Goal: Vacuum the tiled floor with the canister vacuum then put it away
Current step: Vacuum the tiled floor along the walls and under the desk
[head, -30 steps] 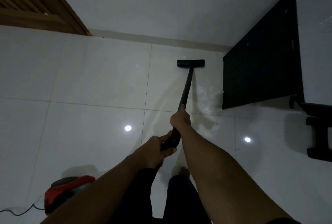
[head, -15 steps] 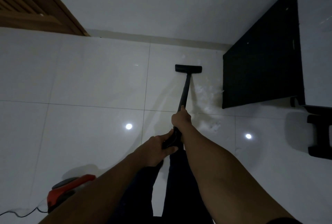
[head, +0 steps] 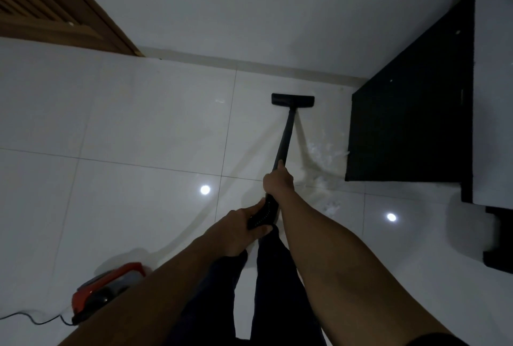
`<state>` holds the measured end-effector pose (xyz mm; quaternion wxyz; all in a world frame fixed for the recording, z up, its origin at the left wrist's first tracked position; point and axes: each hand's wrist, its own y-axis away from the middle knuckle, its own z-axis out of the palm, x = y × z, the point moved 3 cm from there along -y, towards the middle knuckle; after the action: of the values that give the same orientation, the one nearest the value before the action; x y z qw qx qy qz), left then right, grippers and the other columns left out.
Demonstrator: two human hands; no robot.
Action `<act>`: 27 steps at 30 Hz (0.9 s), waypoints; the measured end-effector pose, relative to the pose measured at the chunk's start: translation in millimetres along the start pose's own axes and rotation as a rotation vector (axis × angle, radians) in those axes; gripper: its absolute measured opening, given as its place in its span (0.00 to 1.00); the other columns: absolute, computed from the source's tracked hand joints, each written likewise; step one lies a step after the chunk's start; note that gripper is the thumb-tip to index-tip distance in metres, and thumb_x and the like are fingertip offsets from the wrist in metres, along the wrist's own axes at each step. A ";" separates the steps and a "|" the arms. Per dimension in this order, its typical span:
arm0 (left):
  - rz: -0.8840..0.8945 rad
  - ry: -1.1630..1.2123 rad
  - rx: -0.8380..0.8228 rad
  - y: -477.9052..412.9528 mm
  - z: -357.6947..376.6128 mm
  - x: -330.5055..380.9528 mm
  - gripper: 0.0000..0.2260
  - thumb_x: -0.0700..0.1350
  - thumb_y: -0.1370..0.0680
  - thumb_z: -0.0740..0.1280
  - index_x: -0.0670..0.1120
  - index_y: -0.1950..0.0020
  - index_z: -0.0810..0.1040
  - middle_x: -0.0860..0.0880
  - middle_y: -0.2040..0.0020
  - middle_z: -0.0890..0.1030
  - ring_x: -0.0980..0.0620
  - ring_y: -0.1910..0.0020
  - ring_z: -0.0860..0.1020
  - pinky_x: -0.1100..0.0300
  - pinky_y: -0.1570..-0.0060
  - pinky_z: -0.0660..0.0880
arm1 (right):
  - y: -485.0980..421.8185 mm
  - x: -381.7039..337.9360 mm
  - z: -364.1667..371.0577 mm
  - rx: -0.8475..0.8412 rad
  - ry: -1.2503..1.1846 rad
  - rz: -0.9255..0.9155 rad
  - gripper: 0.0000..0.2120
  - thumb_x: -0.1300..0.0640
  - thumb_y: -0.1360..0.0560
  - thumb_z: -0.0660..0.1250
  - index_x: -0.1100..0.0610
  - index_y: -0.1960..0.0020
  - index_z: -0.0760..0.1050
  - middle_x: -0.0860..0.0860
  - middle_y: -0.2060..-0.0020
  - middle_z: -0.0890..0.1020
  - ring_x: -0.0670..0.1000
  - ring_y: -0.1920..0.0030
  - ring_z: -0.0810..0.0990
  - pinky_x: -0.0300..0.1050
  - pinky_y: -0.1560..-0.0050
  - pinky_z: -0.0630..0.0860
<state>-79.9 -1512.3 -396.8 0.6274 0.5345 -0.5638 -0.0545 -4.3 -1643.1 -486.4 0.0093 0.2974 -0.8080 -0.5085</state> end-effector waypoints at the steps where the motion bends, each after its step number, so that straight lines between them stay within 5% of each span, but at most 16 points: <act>1: -0.001 0.004 -0.002 -6.0 -0.1 5.1 0.32 0.56 0.19 0.65 0.59 0.20 0.53 0.54 0.45 0.80 0.62 0.59 0.79 0.70 0.54 0.74 | -5.1 -2.7 -5.6 0.000 -0.008 -0.004 0.35 0.61 0.21 0.59 0.49 0.19 0.47 0.59 0.34 0.74 0.59 0.41 0.78 0.52 0.43 0.79; 11: -0.025 -0.060 -0.016 -37.9 -5.5 38.3 0.32 0.56 0.19 0.64 0.61 0.20 0.50 0.50 0.36 0.80 0.61 0.63 0.76 0.69 0.55 0.72 | -32.6 -5.4 -45.3 0.024 -0.092 0.066 0.34 0.59 0.20 0.59 0.46 0.19 0.47 0.60 0.37 0.76 0.58 0.44 0.80 0.48 0.50 0.78; 19: -0.069 -0.044 -0.032 -66.7 3.0 44.0 0.34 0.60 0.20 0.64 0.60 0.19 0.51 0.50 0.27 0.73 0.52 0.35 0.77 0.54 0.33 0.74 | -52.8 -5.6 -66.1 0.035 -0.065 0.055 0.34 0.60 0.19 0.59 0.47 0.19 0.47 0.60 0.35 0.76 0.59 0.43 0.80 0.47 0.51 0.78; 27: -0.070 -0.008 0.009 -67.5 0.7 46.1 0.34 0.60 0.21 0.65 0.62 0.20 0.51 0.51 0.28 0.74 0.55 0.36 0.76 0.55 0.34 0.74 | -54.7 -13.9 -69.1 0.014 -0.040 0.008 0.34 0.60 0.20 0.58 0.47 0.19 0.48 0.59 0.37 0.76 0.58 0.44 0.80 0.47 0.51 0.78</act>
<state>-27.8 -1572.2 -416.4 0.6206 0.5564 -0.5473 -0.0760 54.9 -1709.5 -494.4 -0.0071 0.2838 -0.8129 -0.5085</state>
